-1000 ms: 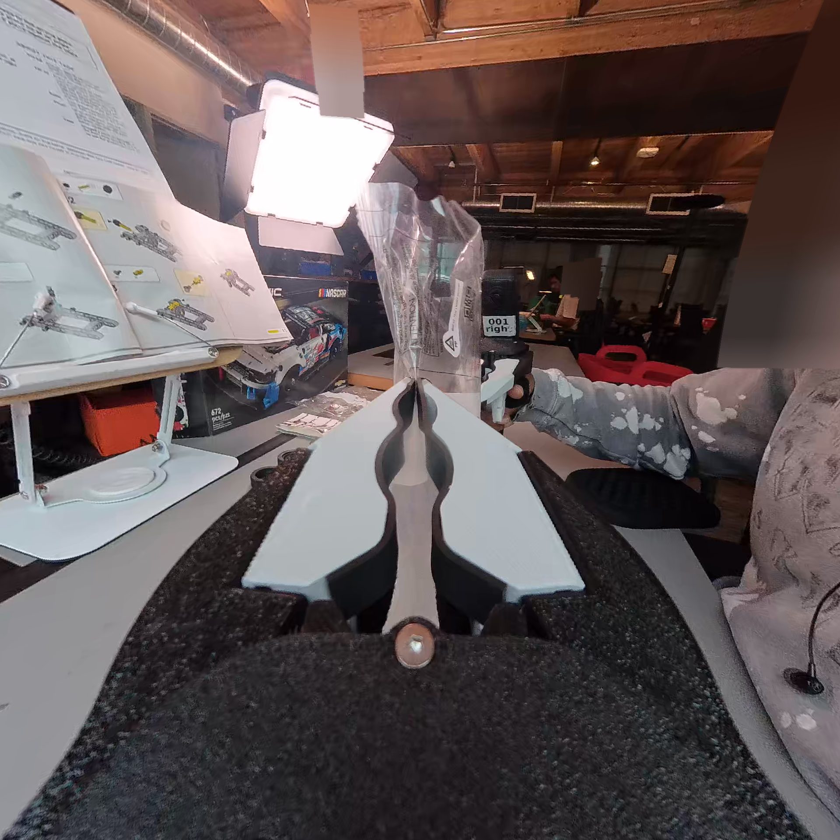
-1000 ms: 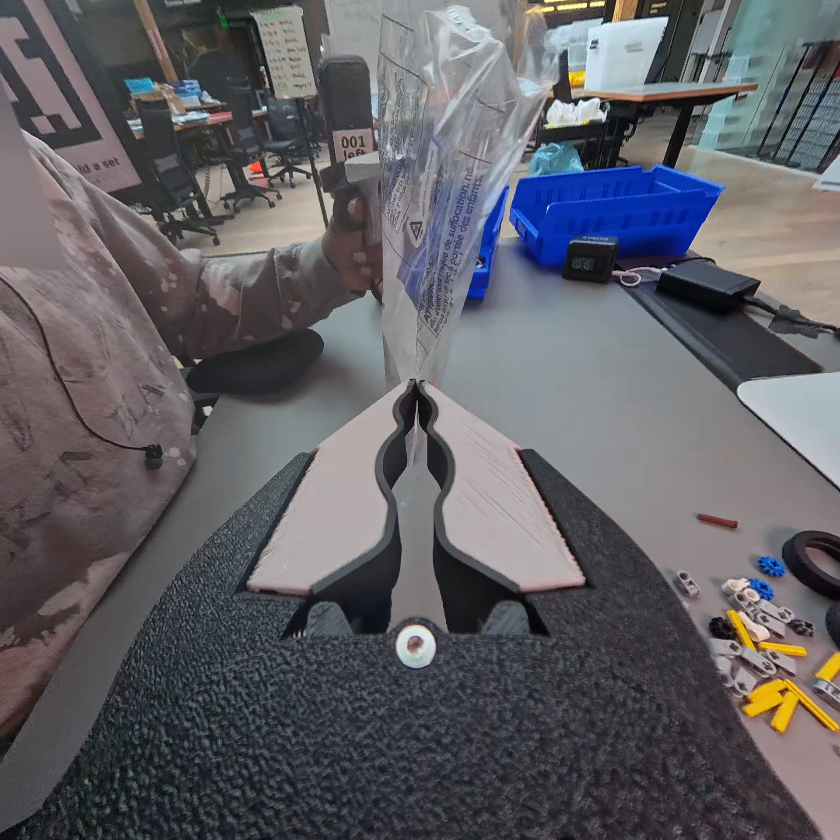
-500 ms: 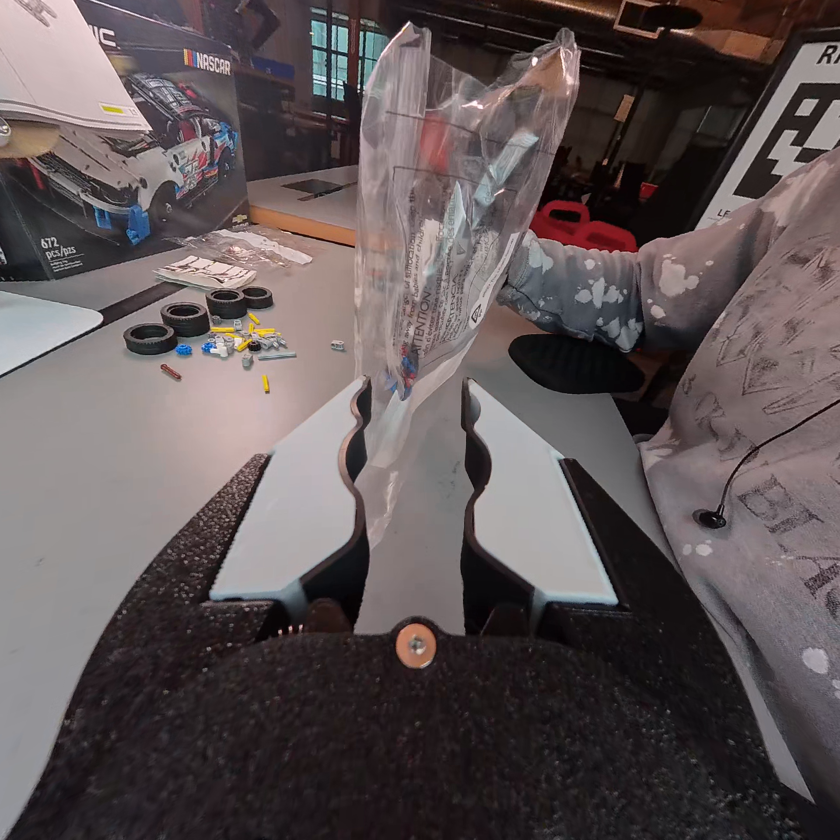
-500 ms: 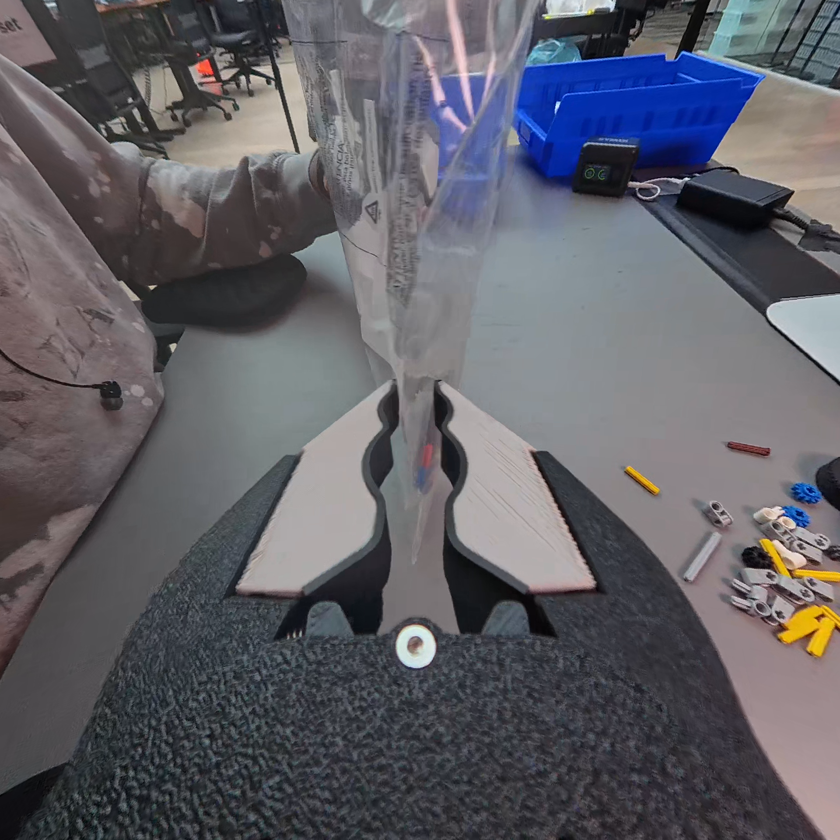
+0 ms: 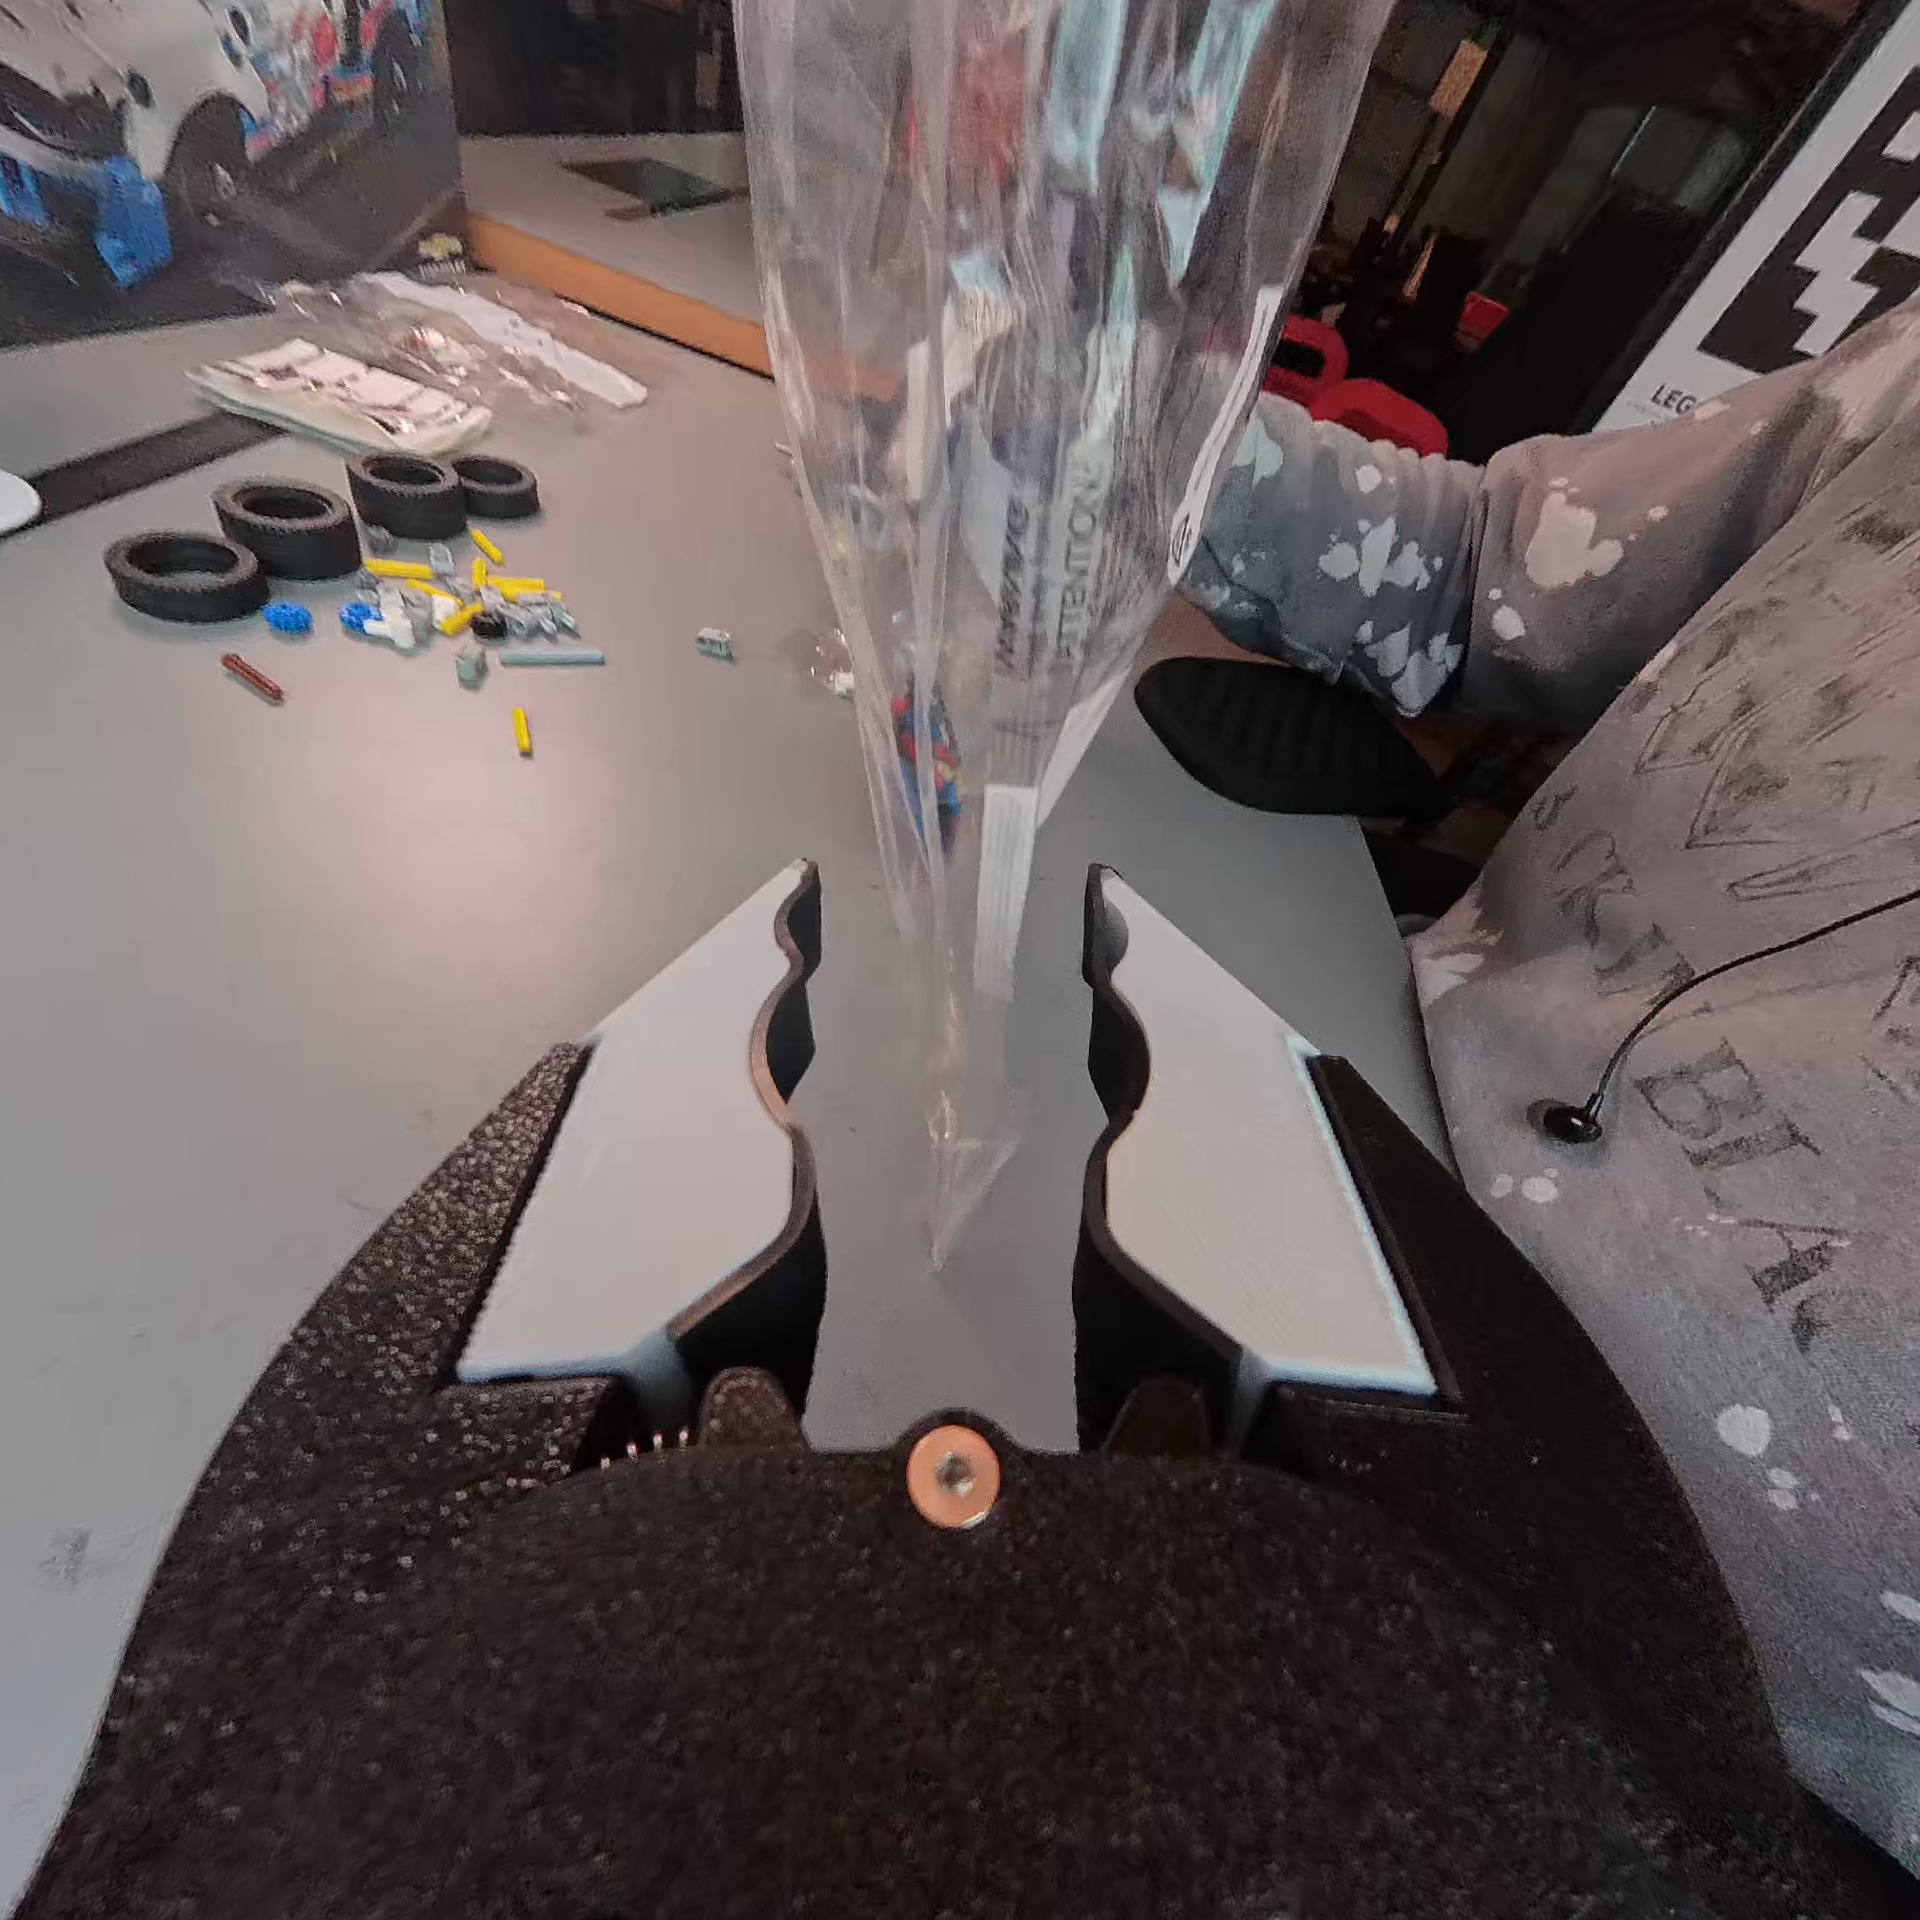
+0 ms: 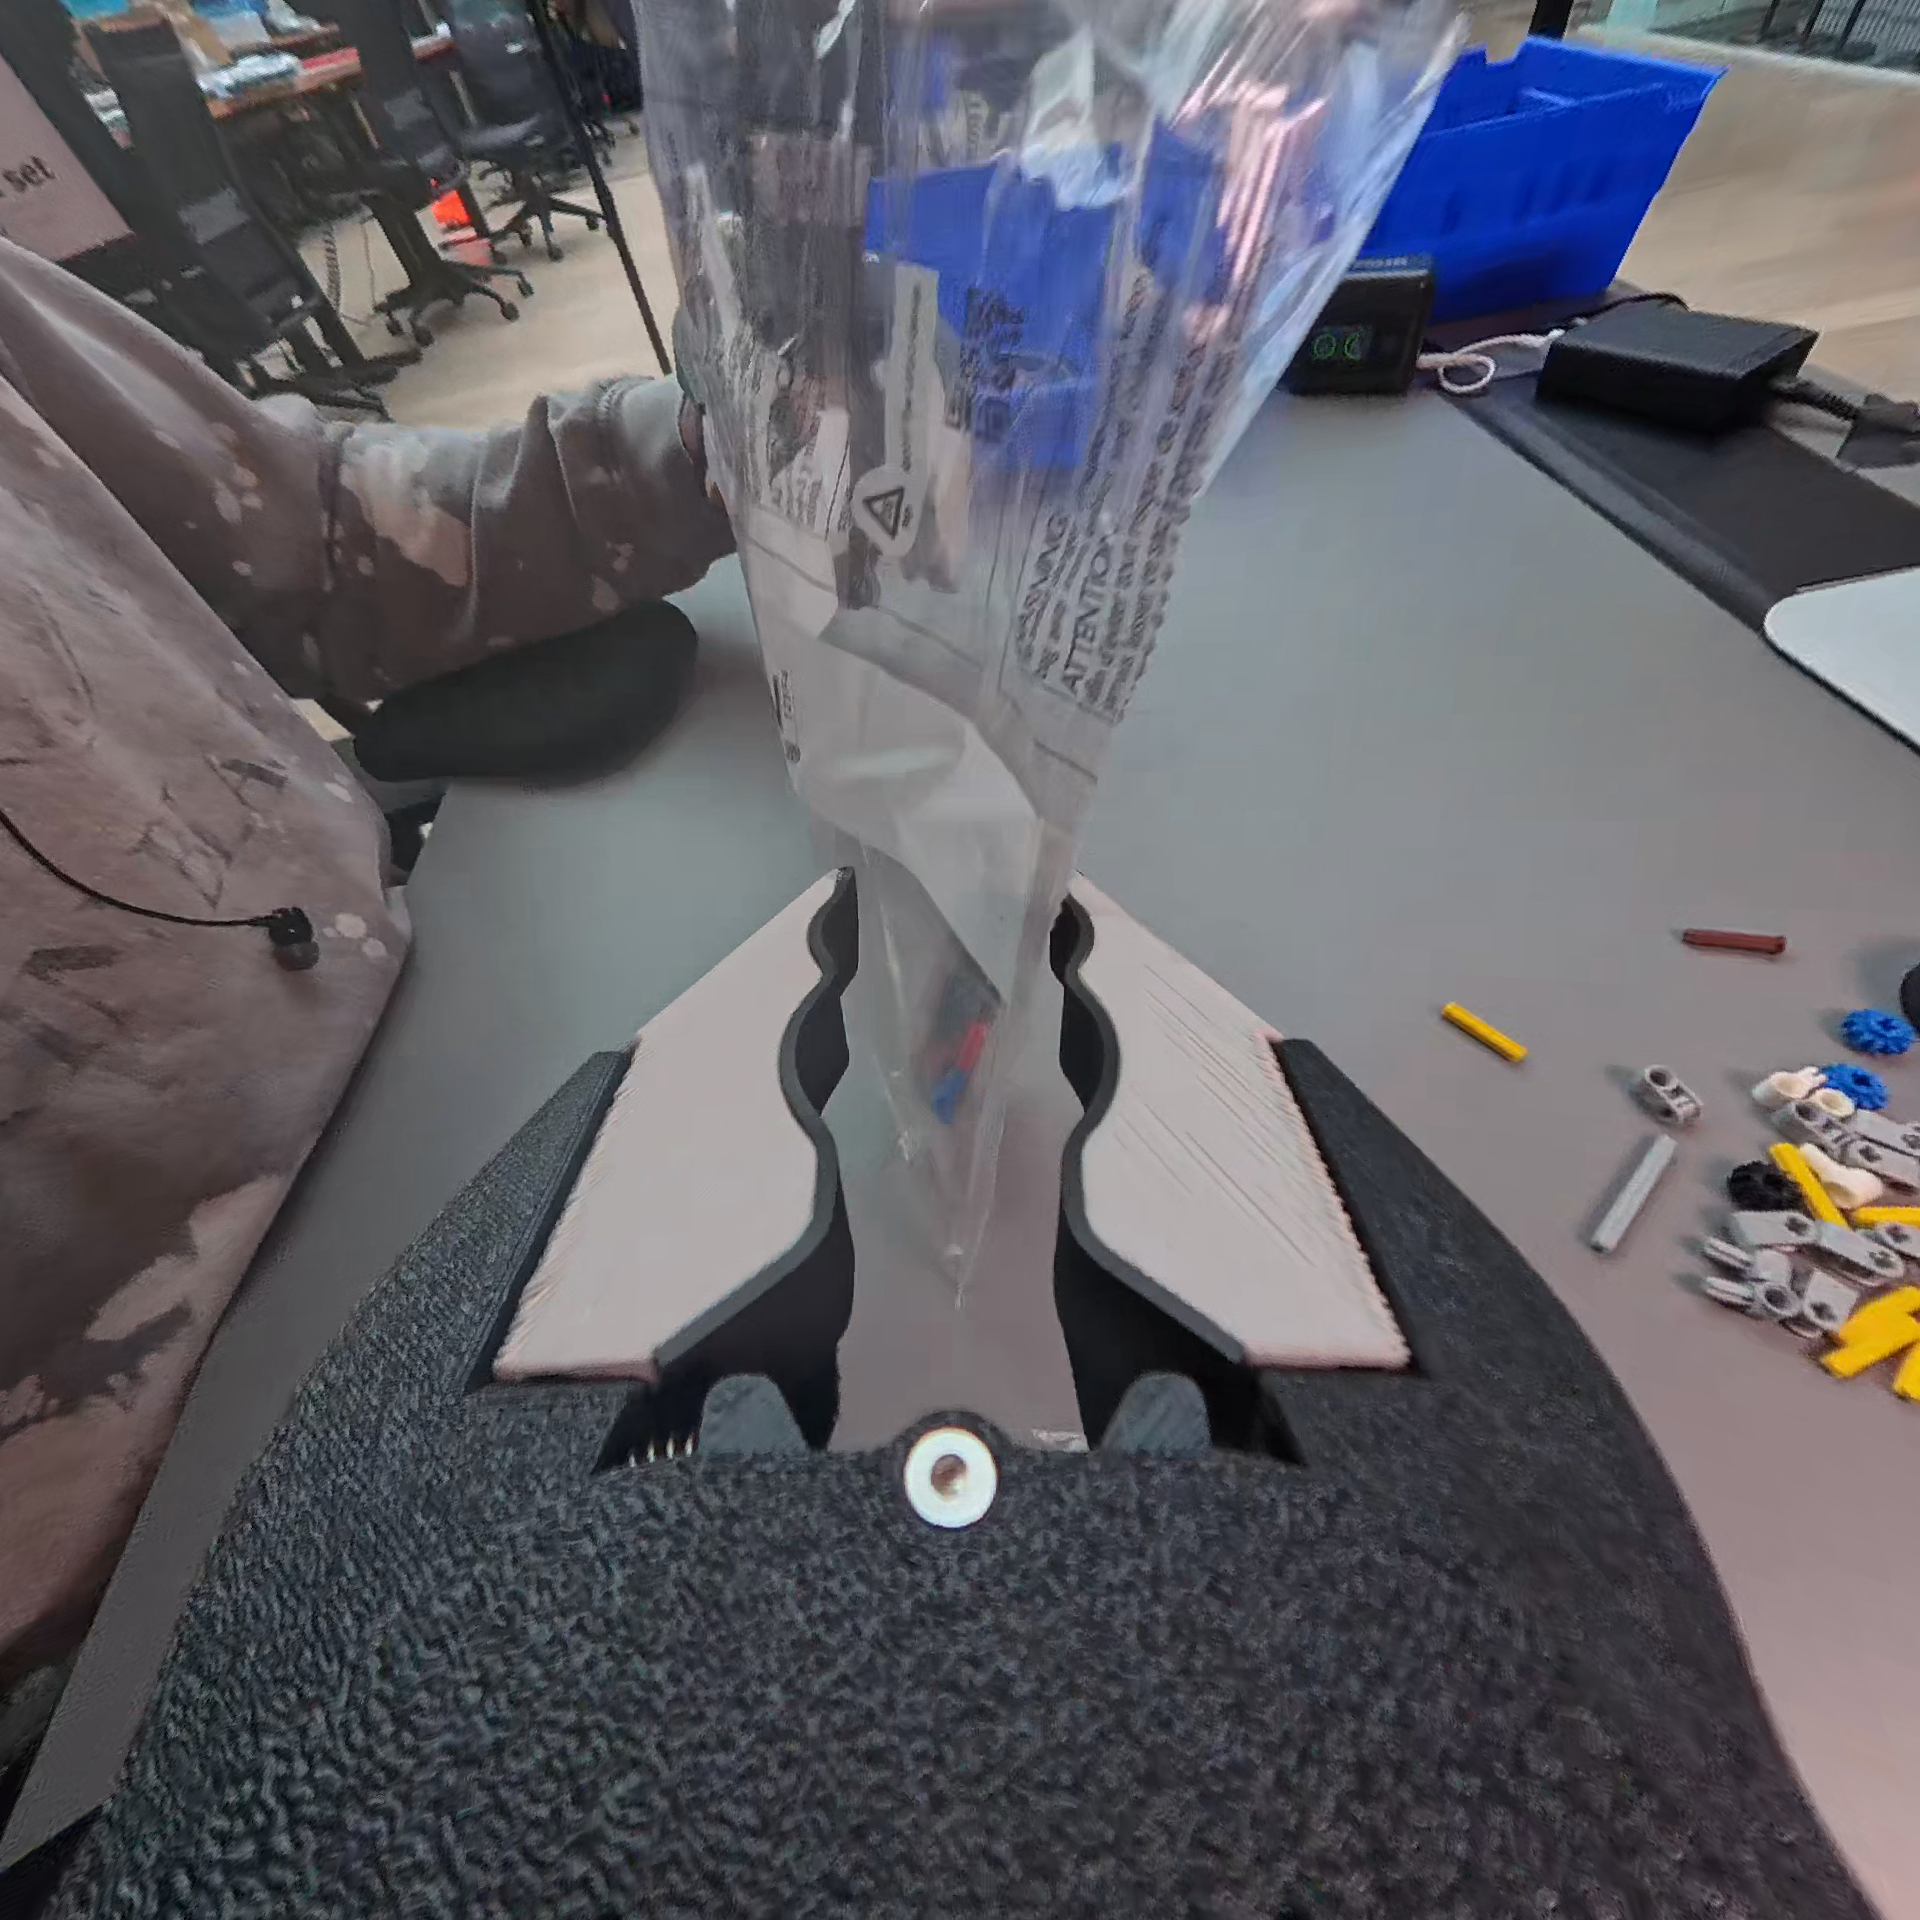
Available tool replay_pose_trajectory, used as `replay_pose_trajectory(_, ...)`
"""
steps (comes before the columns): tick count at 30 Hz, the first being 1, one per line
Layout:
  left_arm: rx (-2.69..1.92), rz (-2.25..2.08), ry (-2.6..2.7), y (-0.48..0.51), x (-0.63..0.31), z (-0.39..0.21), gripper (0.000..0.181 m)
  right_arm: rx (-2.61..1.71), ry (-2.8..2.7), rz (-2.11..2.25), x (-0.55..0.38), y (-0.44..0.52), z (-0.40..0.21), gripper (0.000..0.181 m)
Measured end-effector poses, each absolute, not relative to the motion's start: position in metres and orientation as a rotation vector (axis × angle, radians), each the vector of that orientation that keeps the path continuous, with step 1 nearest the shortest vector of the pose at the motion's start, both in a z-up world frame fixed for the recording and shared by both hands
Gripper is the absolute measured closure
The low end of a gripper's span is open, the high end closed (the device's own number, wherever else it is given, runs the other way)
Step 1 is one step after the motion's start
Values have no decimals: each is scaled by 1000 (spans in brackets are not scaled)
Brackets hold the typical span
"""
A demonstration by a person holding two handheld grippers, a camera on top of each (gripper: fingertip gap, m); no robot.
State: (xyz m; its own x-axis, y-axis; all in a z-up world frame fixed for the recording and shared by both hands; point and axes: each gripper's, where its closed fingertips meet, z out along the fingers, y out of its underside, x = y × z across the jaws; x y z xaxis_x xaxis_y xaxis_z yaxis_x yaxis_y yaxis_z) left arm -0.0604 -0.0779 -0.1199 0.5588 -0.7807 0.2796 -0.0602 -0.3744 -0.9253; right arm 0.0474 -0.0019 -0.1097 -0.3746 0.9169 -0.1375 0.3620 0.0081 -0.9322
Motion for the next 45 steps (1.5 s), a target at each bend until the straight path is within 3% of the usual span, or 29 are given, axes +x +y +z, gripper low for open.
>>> replay_pose_trajectory(3, -1875, -841, 779, -80, -56, -145, 132, -1334, -1781, 1334, 49, -3, -128, 142)
replay_pose_trajectory(4, -1886, -832, 789, -79, -55, -148, 142, -1347, -1782, 1322, 49, -2, -132, 146)
replay_pose_trajectory(5, -1888, -828, 795, -78, -54, -149, 162, -1361, -1780, 1297, 48, 2, -136, 168)
replay_pose_trajectory(6, -1887, -818, 795, -76, -54, -150, 169, -1361, -1779, 1287, 48, 3, -137, 180)
replay_pose_trajectory(8, -1859, -801, 774, -69, -55, -142, 180, -1359, -1717, 1295, 44, 10, -127, 181)
replay_pose_trajectory(13, -1758, -727, 641, -28, -90, -91, 180, -1333, -1571, 1257, 14, 52, -62, 181)
replay_pose_trajectory(19, -1736, -652, 395, 87, -172, -44, 180, -1395, -1444, 1089, -70, 162, -8, 181)
replay_pose_trajectory(26, -1849, -685, 242, 183, -218, -90, 181, -1600, -1383, 909, -121, 271, -64, 181)
replay_pose_trajectory(32, -1994, -828, 124, 220, -223, -140, 177, -1795, -1310, 924, -113, 299, -125, 181)
replay_pose_trajectory(38, -2005, -853, 79, 228, -229, -140, 162, -1997, -1133, 1093, -109, 304, -126, 180)
replay_pose_trajectory(45, -2049, -1079, -22, 216, -218, -133, 173, -2279, -952, 1268, -105, 296, -130, 179)
